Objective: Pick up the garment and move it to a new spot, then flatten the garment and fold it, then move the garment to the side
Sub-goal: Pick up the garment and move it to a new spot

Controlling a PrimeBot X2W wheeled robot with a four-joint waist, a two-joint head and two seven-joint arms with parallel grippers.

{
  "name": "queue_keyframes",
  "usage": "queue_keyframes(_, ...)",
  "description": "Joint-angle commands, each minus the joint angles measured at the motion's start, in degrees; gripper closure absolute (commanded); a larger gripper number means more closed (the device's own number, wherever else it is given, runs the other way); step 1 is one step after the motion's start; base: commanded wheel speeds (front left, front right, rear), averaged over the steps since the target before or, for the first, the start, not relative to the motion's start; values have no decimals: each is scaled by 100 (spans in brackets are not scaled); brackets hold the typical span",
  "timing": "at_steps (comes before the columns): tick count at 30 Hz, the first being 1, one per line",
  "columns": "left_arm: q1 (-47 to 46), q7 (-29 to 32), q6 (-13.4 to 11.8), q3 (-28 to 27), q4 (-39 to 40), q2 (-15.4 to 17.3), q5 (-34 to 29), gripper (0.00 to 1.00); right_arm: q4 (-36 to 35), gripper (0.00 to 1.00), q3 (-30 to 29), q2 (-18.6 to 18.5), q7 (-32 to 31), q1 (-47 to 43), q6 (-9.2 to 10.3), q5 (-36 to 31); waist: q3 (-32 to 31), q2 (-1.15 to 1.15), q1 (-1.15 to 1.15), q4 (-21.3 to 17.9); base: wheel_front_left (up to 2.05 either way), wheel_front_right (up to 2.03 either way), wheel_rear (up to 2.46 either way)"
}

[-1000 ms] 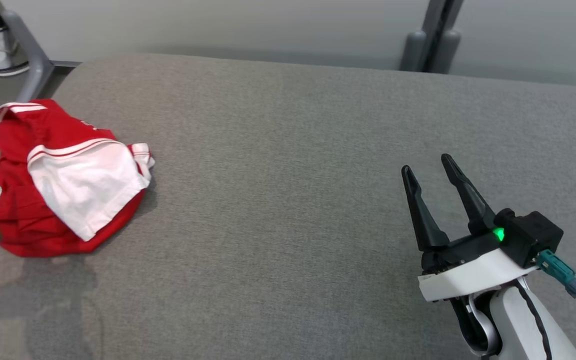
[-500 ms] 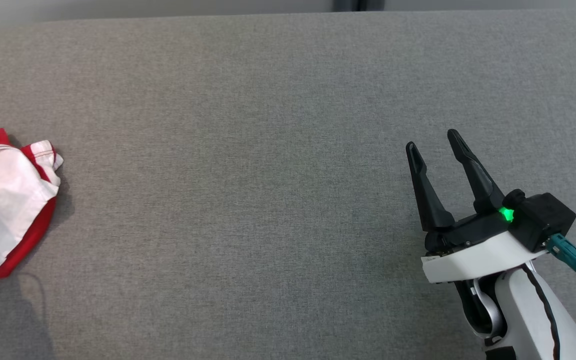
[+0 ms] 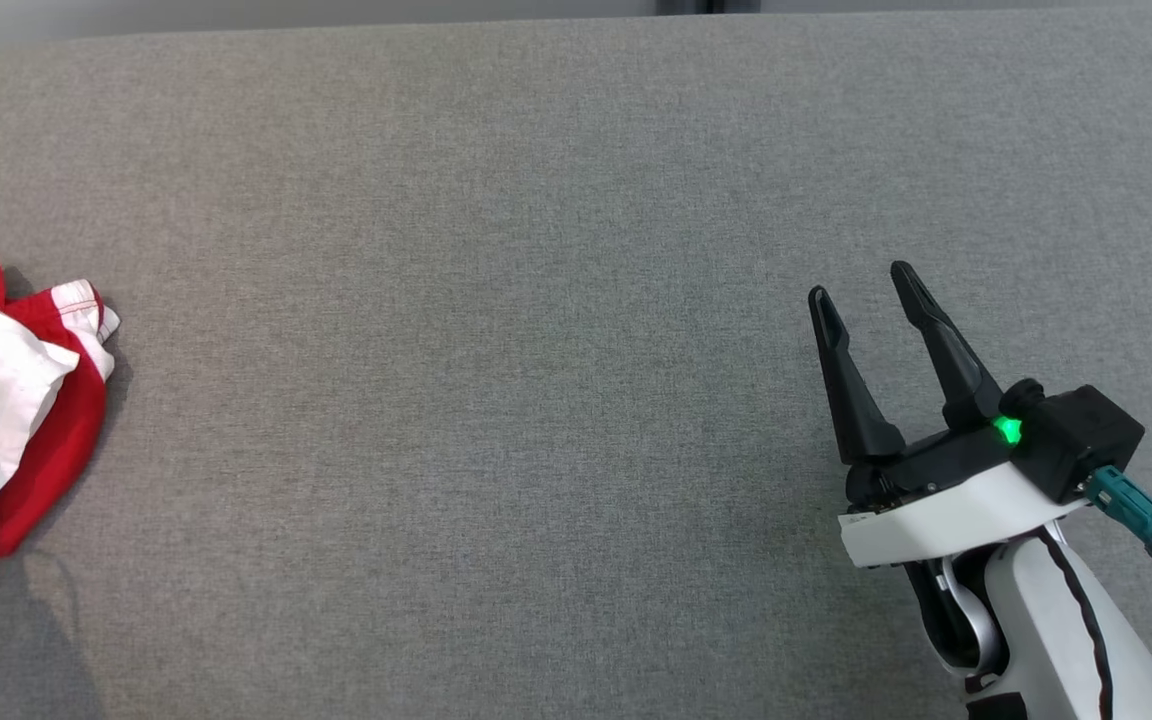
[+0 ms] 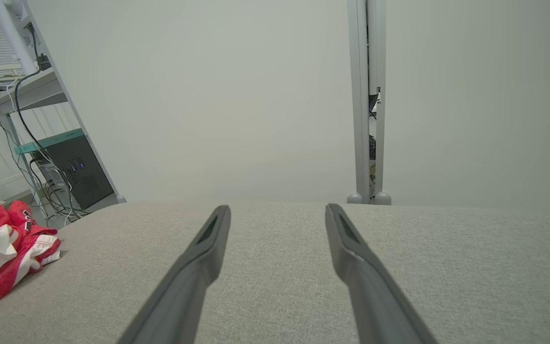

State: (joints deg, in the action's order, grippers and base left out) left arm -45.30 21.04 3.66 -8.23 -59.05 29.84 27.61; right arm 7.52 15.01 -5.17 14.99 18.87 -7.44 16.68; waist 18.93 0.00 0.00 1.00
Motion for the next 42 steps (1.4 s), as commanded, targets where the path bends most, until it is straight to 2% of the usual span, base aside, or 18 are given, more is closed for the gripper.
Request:
queue_keyframes(1, -145, -64, 33, 31, -6, 46, -59, 100, 10, 0, -6, 1, 29, 15, -9, -22, -40, 0, 0, 24, 0, 0, 0)
queue_keyframes(6, -266, -265, 207, 379, 137, 118, -274, 100, 141, 0, 35, 27, 28, -116, -9, 49, -388, 0, 0, 33, 0, 0, 0)
queue_keyframes(11, -380, -341, 330, 740, 455, 25, -383, 100, 256, 0, 57, 72, 29, -336, -9, 128, -941, 0, 0, -65, 0, 0, 0)
queue_keyframes(17, -435, -51, 378, 1152, 1173, -218, -250, 100, 334, 0, 28, 134, 29, -600, -9, 206, -1476, 0, 0, -275, 0, 0, 0)
queue_keyframes(23, -273, 434, 379, 1582, 2277, -452, 177, 100, 325, 0, -66, 173, 29, -742, -8, 231, -1709, 0, 0, -578, 0, 0, 0)
queue_keyframes(32, -198, 1036, 356, 2013, 4086, -1154, 647, 100, 263, 0, -273, 203, 28, -763, -7, 239, -1719, 0, 0, -980, 0, 0, 0)
queue_keyframes(39, -35, 961, 167, 2121, 5184, -1739, 929, 100, 191, 0, -494, 209, 28, -747, -7, 192, -1652, 0, 0, -1113, 0, 0, 0)
queue_keyframes(42, 56, 903, 112, 2109, 5422, -1849, 1000, 100, 172, 0, -556, 212, 28, -741, -7, 177, -1633, 0, 0, -1107, 0, 0, 0)
